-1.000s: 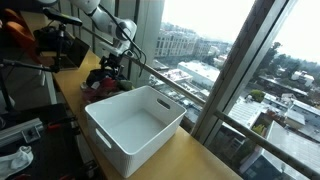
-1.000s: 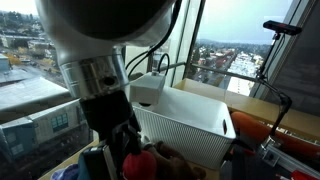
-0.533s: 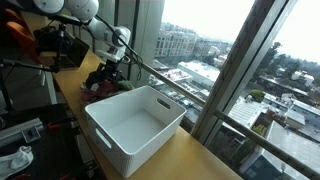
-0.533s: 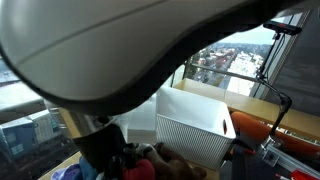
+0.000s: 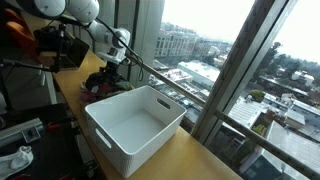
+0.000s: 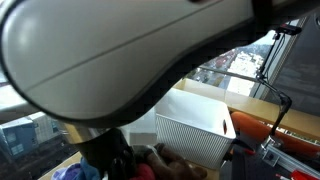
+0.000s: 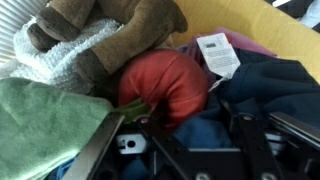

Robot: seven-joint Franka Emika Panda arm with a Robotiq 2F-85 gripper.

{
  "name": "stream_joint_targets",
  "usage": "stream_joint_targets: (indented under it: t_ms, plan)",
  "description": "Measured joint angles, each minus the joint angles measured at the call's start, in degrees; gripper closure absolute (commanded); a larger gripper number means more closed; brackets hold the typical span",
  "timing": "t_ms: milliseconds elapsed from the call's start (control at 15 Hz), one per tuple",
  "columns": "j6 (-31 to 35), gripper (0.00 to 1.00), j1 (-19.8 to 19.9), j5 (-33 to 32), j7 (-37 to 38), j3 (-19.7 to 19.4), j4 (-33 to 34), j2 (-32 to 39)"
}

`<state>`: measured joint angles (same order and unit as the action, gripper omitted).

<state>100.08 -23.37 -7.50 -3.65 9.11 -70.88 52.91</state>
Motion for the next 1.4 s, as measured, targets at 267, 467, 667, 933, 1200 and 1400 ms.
stream_joint_targets:
  t_ms: [267,467,667,933,1200,1400]
  plan:
    - [0.0,0.99,0.4,0.0,-0.9,0.0,0.0,0.0]
    - [0.0,0.96,1.0,0.0,-1.4,0.0,0.0,-0.1]
    - [-0.2,0.96,1.9,0.0,-1.5,0.0,0.0,-0.7]
    - [-1.9,0.96,3.2,0.0,-1.8,0.0,0.0,-3.4]
    - [-6.4,0.96,4.8,0.0,-2.2,-0.3,2.2,-7.6]
    - [-10.5,0.96,6.3,0.0,-3.0,-0.7,6.0,-10.4]
